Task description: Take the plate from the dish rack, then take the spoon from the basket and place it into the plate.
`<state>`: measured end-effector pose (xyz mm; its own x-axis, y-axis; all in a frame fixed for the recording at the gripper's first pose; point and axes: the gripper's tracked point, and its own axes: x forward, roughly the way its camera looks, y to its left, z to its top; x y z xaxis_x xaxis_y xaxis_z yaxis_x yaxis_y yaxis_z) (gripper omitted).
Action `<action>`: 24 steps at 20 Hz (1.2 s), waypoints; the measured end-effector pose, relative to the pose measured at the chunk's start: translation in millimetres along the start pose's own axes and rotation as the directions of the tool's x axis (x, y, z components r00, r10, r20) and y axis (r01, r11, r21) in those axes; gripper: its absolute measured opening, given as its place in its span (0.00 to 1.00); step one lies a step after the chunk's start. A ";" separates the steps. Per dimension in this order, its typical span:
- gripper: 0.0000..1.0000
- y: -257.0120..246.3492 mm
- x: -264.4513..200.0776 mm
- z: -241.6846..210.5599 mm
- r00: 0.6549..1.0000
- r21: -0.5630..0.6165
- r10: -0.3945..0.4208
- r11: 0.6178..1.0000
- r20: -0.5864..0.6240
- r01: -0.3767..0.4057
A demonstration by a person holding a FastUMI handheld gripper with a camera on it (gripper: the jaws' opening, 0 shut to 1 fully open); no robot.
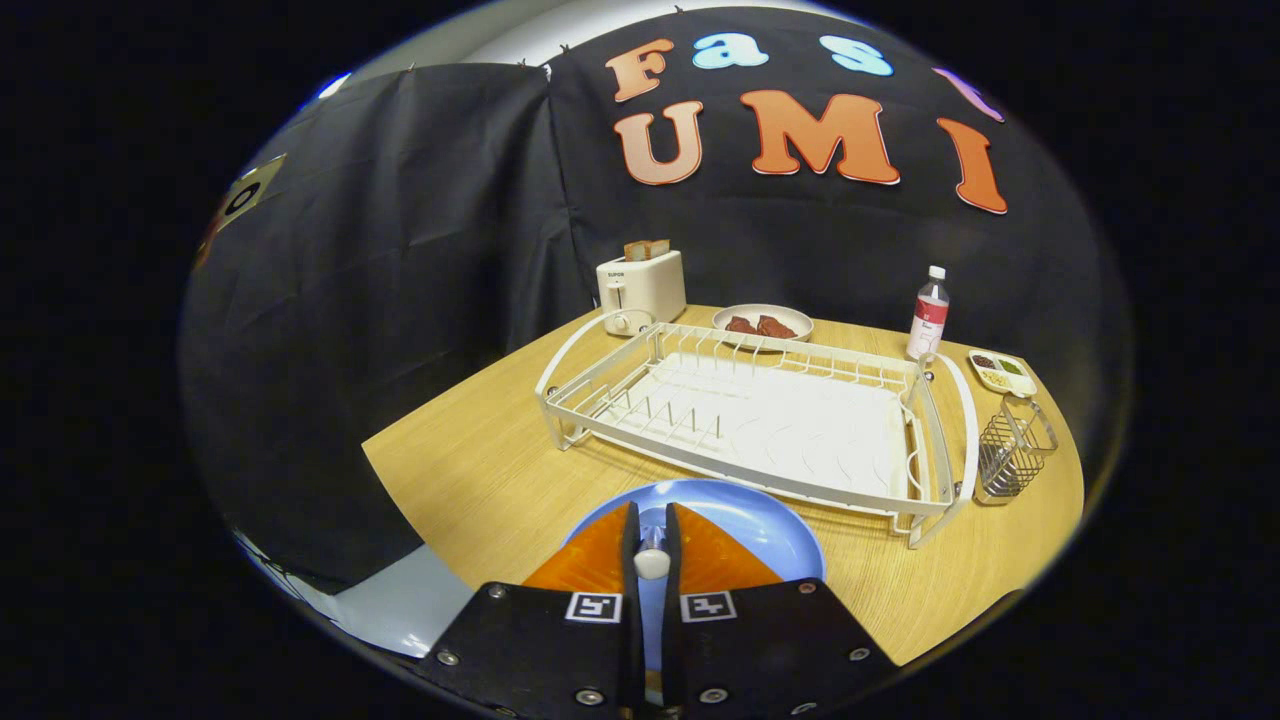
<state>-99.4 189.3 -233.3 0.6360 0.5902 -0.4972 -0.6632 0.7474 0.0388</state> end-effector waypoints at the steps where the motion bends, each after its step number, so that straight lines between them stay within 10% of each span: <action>1: 0.09 -0.8 0.6 0.5 1.000 -0.004 0.002 1.000 0.002 -0.002; 6: 0.23 -15.8 0.6 -3.3 0.999 0.016 -0.025 1.000 -0.023 0.026; 9: 0.66 -29.9 -3.4 5.5 0.998 0.038 -0.067 0.997 -0.018 0.067; 13: 0.95 -45.5 -9.7 30.6 0.993 0.064 -0.114 0.992 0.016 0.113; 24: 0.97 -100.7 -60.0 134.9 0.932 0.120 -0.306 0.950 0.194 0.287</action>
<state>-17.6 119.7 -90.4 0.8723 0.3805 -0.3071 -0.4004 0.9163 -0.0022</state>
